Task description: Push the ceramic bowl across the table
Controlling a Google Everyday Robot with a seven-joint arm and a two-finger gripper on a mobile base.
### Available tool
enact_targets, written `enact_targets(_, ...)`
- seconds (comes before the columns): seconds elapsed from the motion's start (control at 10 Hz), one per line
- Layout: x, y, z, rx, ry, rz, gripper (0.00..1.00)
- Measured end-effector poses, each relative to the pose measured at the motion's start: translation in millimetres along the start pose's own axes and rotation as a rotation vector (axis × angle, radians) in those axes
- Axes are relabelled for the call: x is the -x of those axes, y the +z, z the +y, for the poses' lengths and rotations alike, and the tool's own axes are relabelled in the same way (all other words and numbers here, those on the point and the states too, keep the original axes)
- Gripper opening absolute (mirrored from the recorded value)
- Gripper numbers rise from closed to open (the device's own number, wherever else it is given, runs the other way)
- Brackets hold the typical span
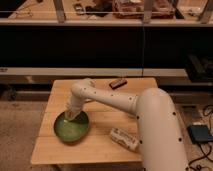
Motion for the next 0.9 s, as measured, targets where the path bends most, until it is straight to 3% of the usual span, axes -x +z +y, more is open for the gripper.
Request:
enact_targets(0.4,-19,8,-43,0.021,-0.050,0.038,0.00)
enact_targets(0.9,-51,7,-106,-0.021,-0.037,0.081,0.00)
